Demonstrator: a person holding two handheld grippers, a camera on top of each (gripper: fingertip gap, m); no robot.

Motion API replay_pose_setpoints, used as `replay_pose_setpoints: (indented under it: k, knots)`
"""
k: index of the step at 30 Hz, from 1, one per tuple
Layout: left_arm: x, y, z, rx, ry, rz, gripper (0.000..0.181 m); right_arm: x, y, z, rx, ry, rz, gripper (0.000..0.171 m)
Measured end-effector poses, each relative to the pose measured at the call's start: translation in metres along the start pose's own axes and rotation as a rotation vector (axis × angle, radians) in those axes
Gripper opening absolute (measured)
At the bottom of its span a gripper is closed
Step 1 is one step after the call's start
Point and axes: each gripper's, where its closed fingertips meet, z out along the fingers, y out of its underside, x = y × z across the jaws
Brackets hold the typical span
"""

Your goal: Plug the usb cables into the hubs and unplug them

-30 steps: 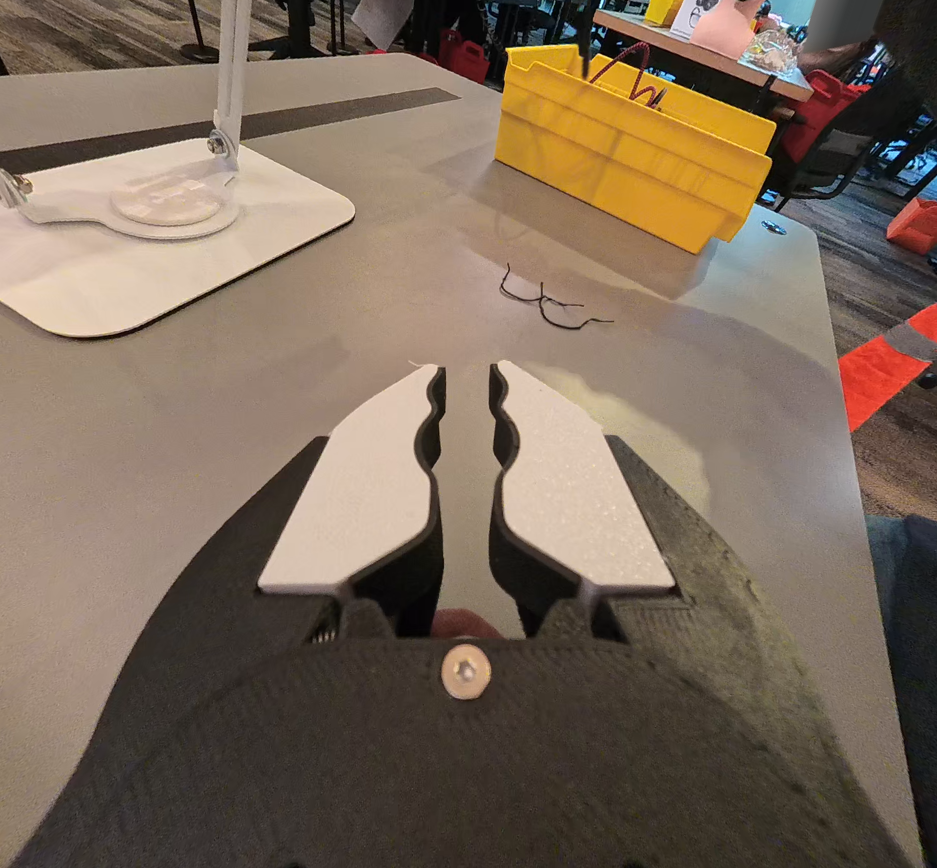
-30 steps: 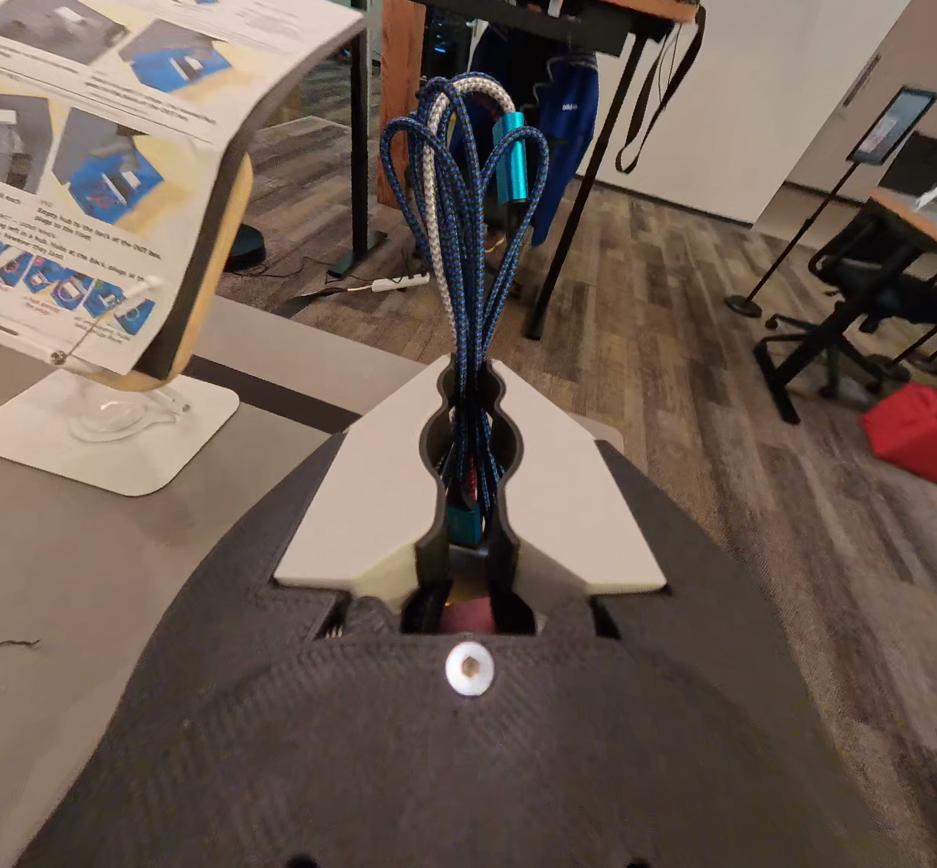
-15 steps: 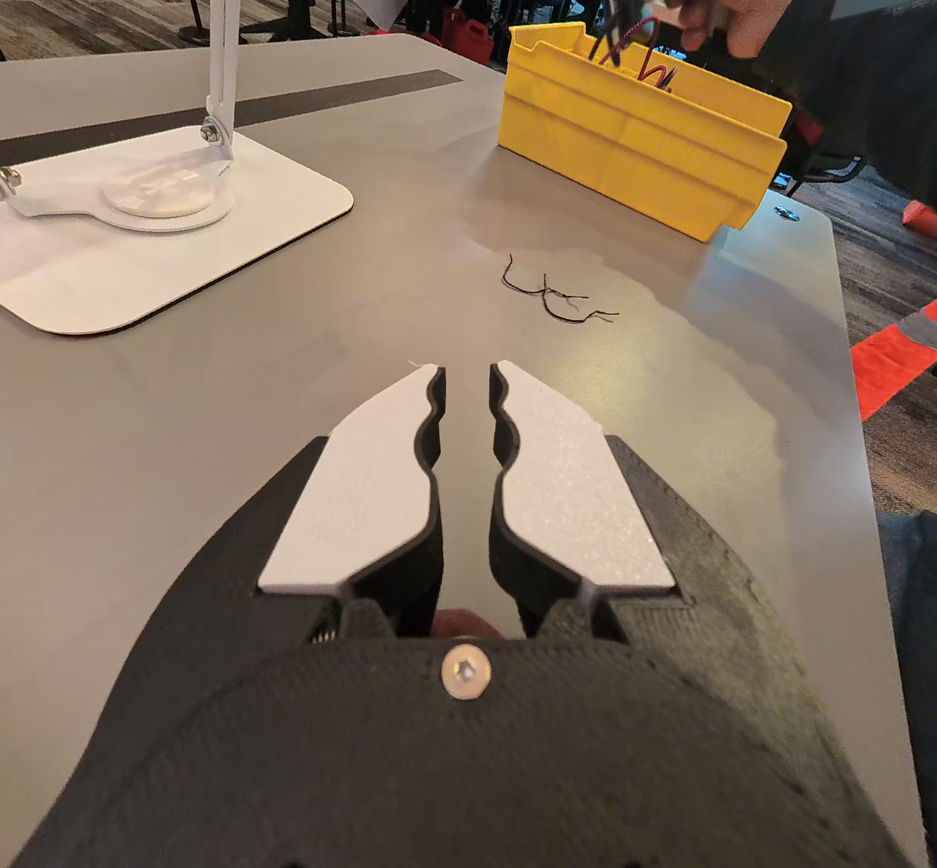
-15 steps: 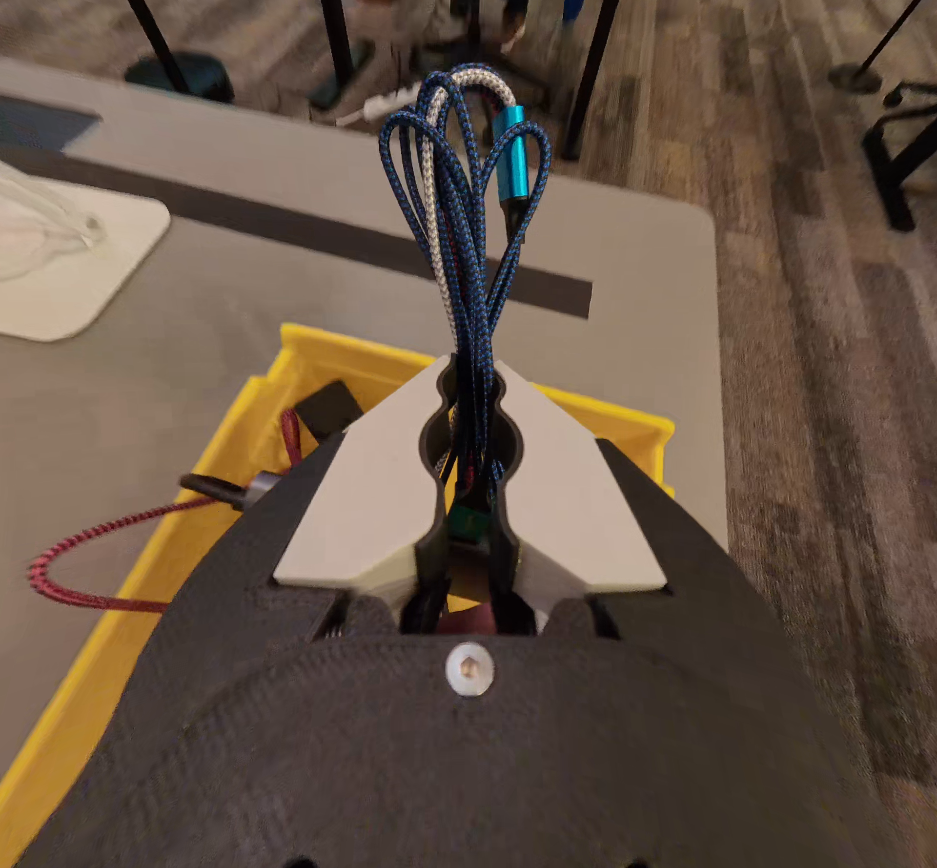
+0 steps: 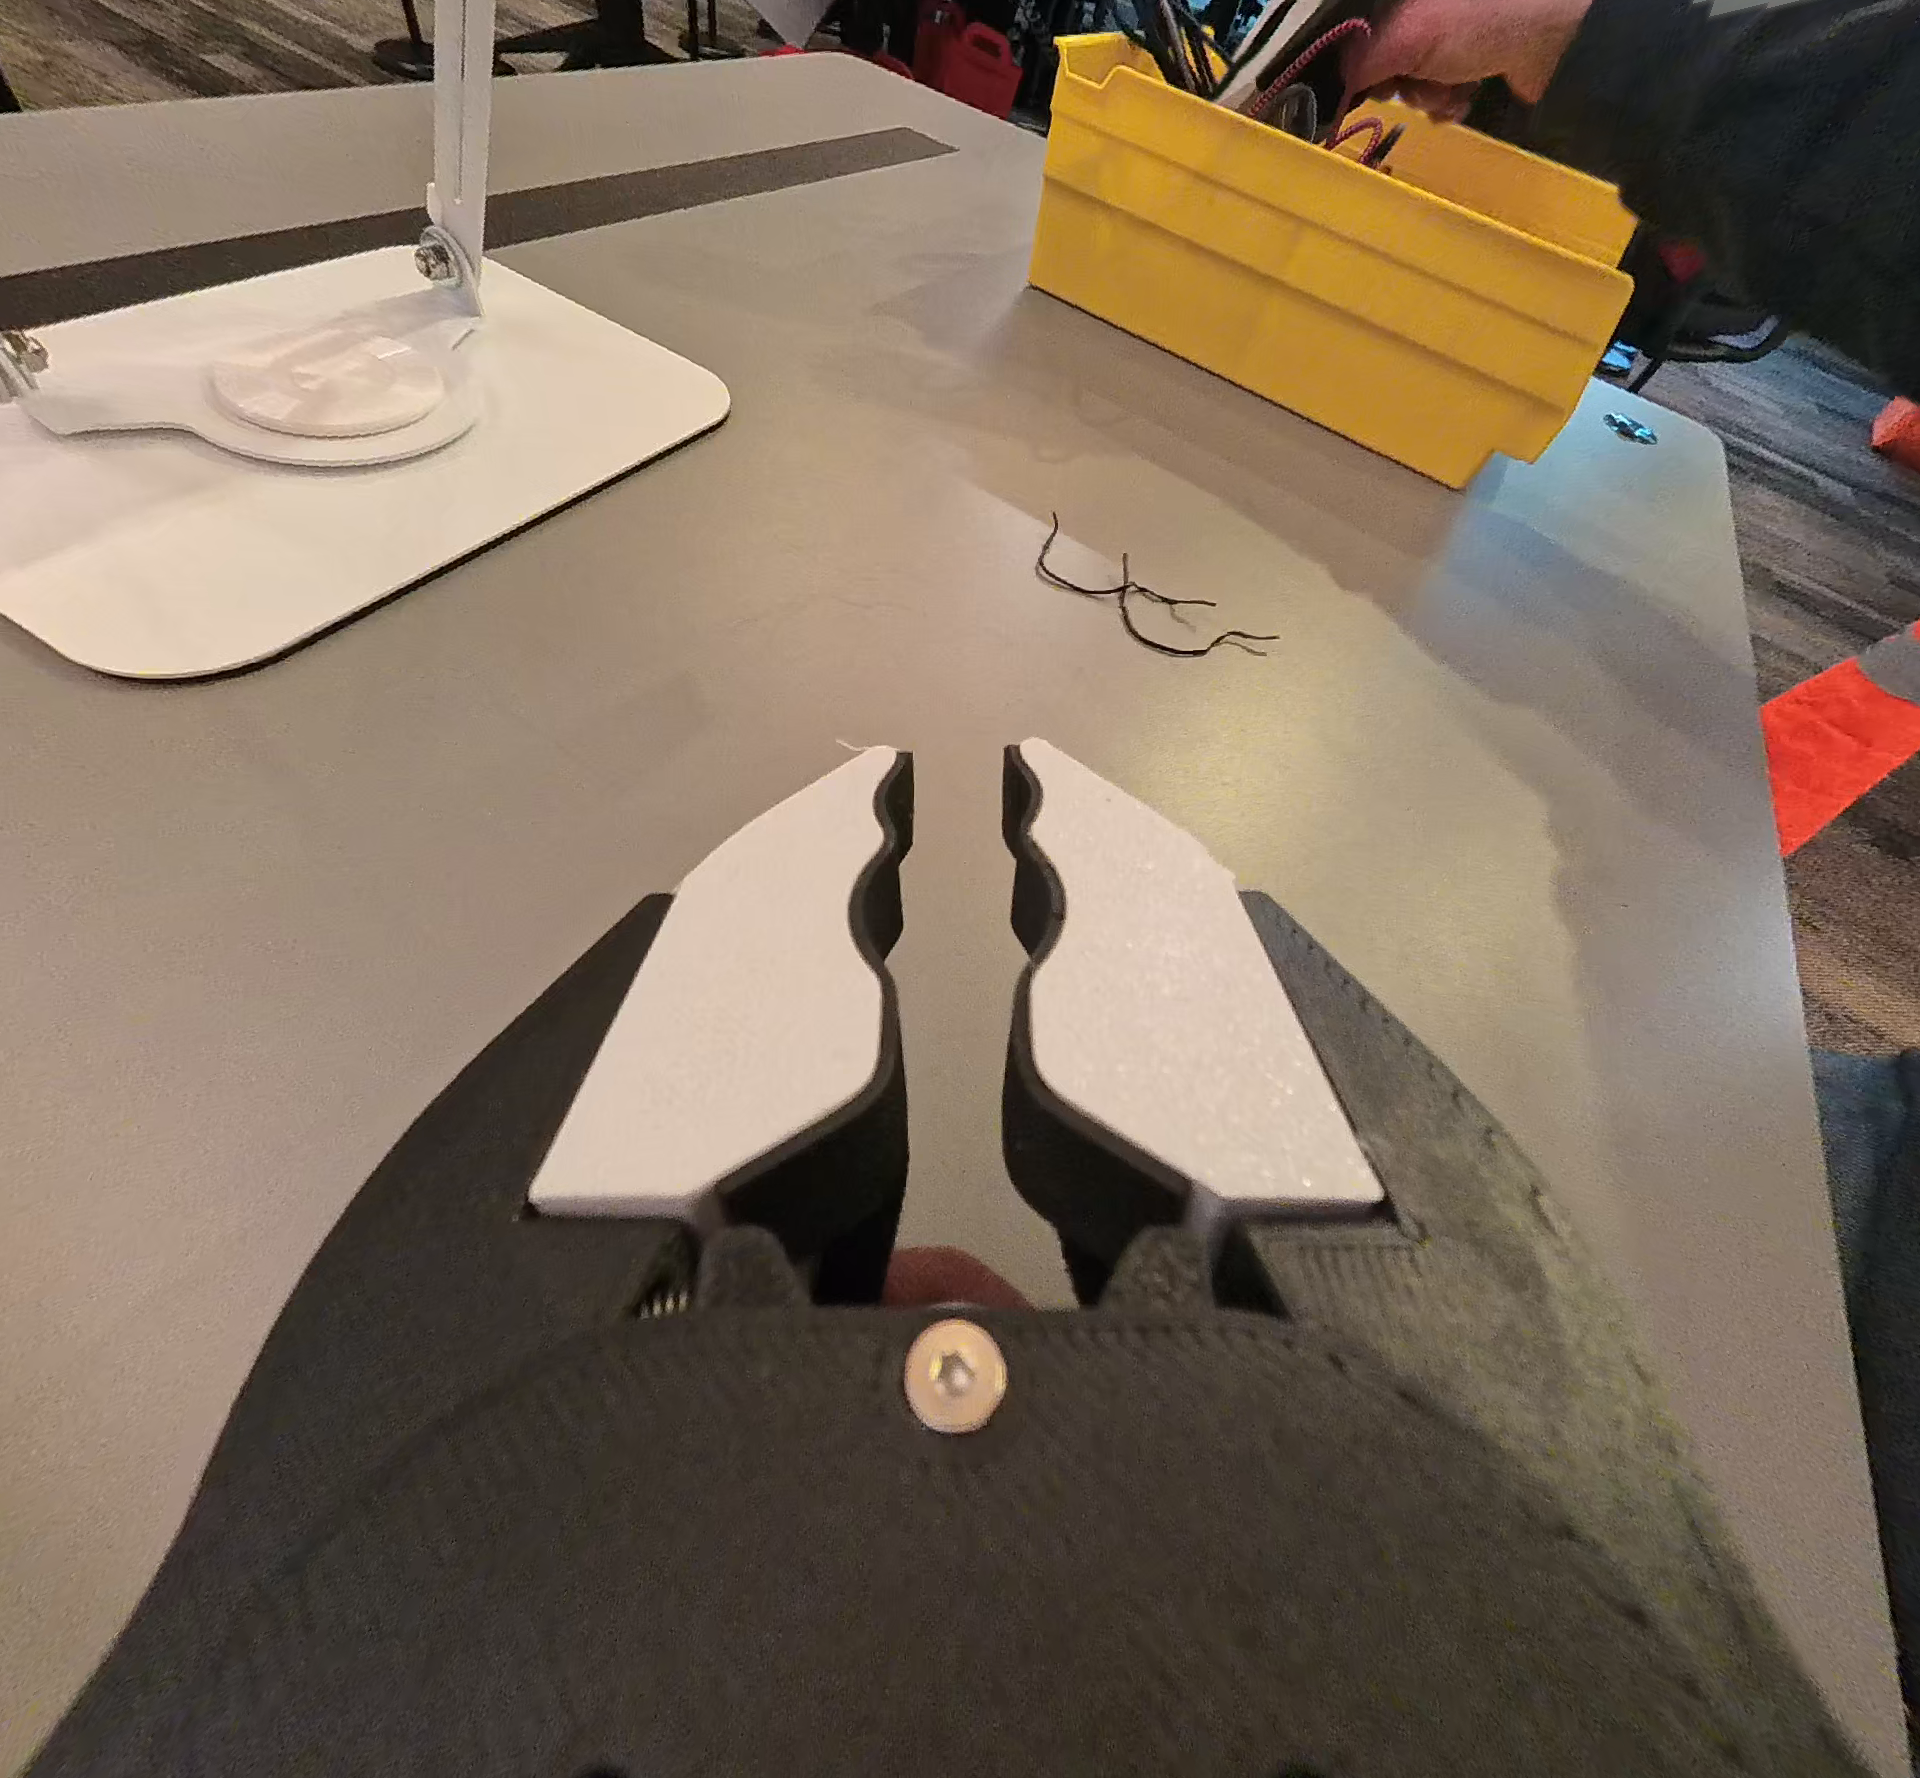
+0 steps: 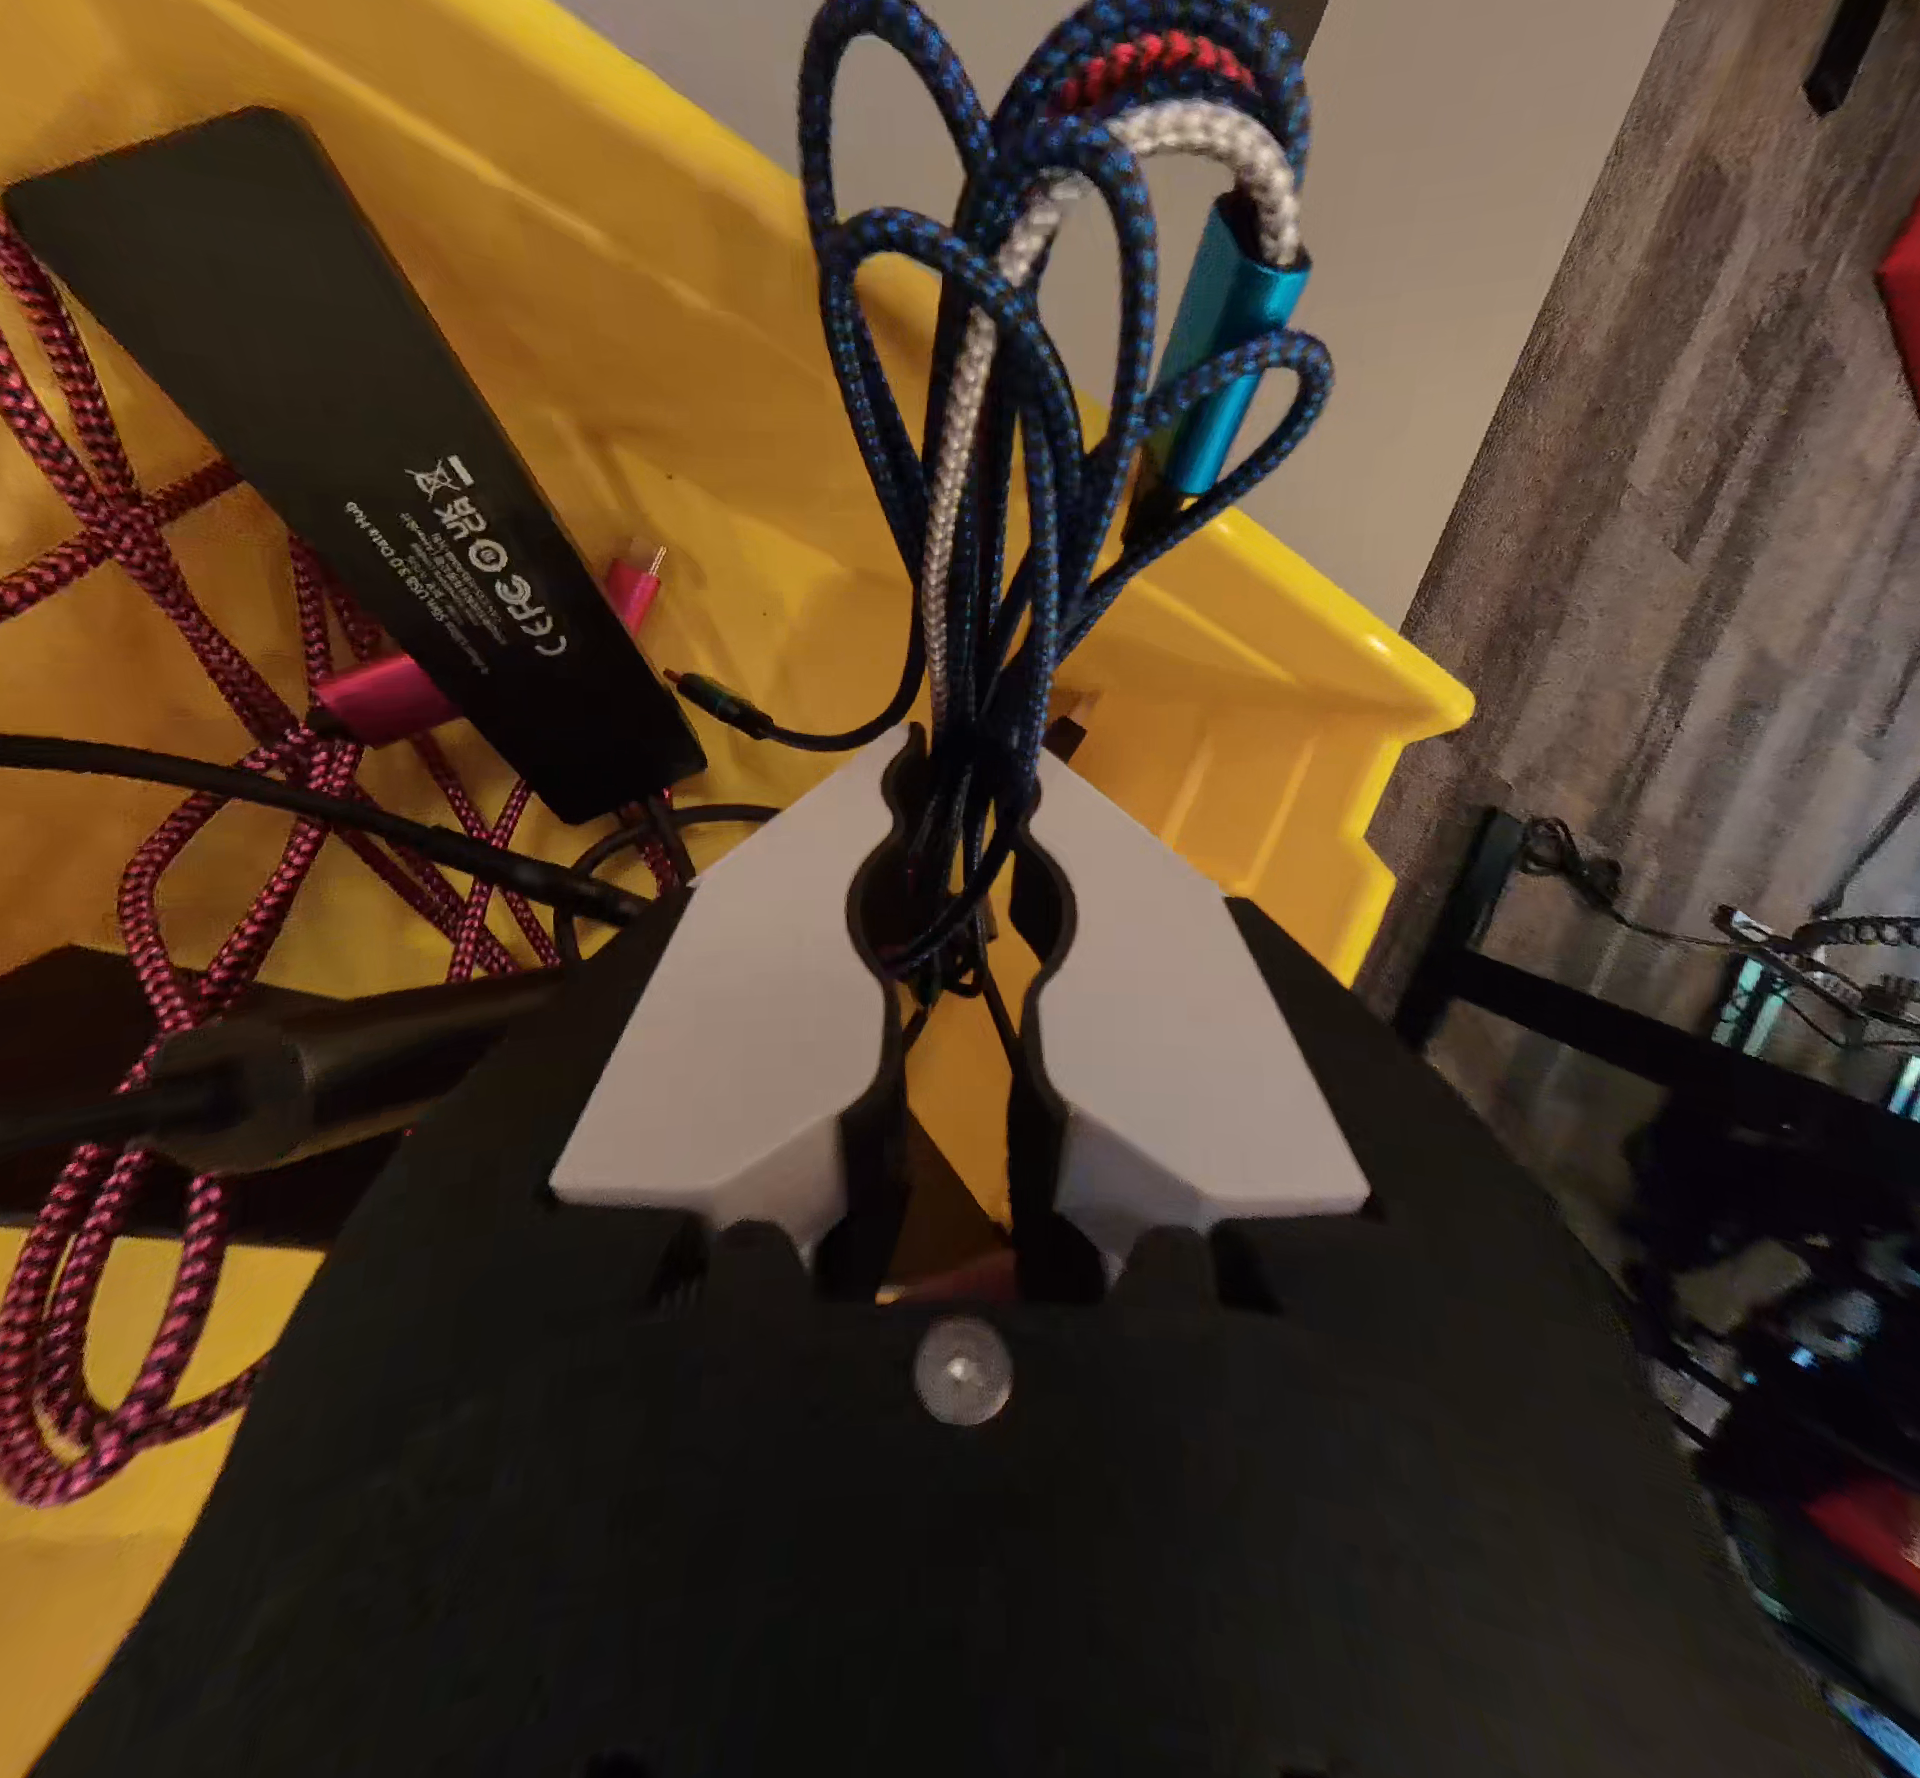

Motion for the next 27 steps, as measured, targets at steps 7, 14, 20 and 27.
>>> replay_pose_setpoints:
  k: [7,14,20,27]
  knots:
    - [0.000,-0.001,-0.006,-0.003,-0.071,0.088,0.014,0.017,-0.002,-0.043,-0.010,0.077,-0.035,0.052]
    - [-0.020,-0.023,-0.035,0.008,-0.225,0.160,0.019,0.031,0.007,-0.103,0.176,0.079,0.055,0.066]
    - [-0.080,-0.062,-0.121,-0.016,-0.642,0.261,0.042,0.027,0.058,-0.122,0.269,0.006,0.151,0.075]
    - [-0.160,-0.068,-0.249,-0.027,-0.958,0.081,0.069,0.016,0.126,-0.095,0.259,-0.102,0.260,0.076]
